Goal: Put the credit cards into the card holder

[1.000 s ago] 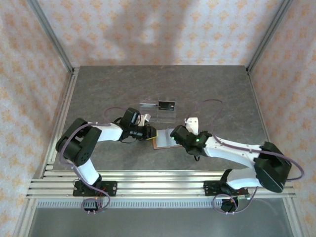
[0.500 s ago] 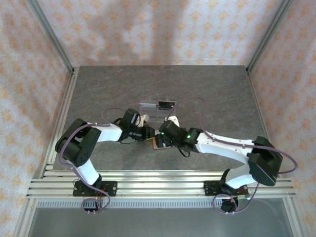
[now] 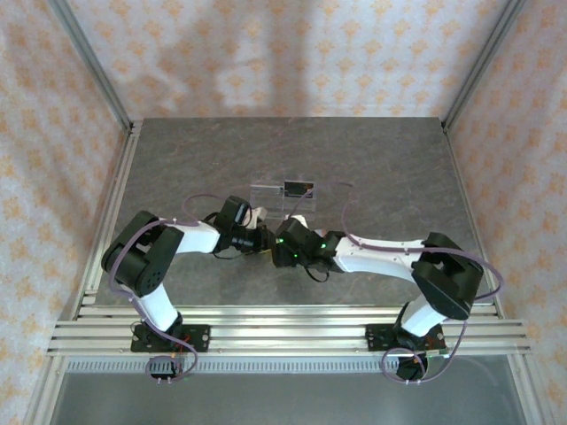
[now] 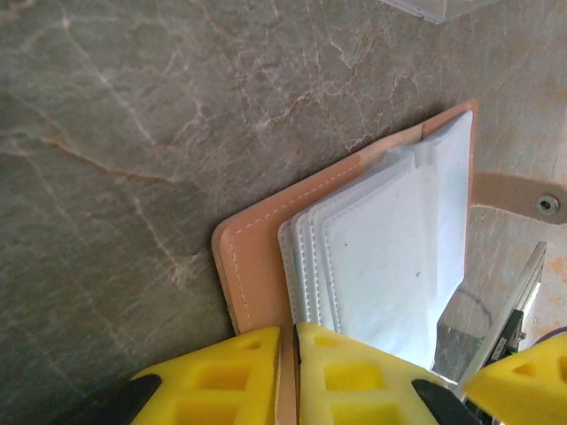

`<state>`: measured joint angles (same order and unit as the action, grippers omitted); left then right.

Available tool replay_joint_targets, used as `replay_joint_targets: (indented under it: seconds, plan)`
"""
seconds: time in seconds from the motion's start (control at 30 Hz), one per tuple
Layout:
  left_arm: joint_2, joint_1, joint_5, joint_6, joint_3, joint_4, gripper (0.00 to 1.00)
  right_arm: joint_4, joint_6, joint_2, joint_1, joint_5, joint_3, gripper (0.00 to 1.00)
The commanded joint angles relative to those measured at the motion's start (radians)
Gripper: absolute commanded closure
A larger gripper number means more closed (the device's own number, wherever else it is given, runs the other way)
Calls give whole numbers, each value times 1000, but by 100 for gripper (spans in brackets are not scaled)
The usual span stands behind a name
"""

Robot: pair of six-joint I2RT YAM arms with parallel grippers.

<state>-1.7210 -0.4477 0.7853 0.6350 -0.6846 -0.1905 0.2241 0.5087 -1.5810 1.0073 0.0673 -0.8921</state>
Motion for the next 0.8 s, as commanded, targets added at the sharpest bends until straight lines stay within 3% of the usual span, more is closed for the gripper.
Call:
replay_joint_targets:
  seconds: [0.0, 0.47, 0.6, 0.77]
  plan:
    - [-23, 11, -1, -16, 0, -3, 84, -34, 2, -61, -2, -13, -5, 40]
    - [-28, 24, 2, -26, 25, -17, 85, 94, 13, -68, -14, -175, -5, 29]
    - [-38, 24, 7, -24, 22, -27, 85, 140, 17, -72, -15, -227, -13, 31]
    - [-37, 24, 2, -22, 31, -35, 85, 180, 24, -74, -15, -273, -28, 40]
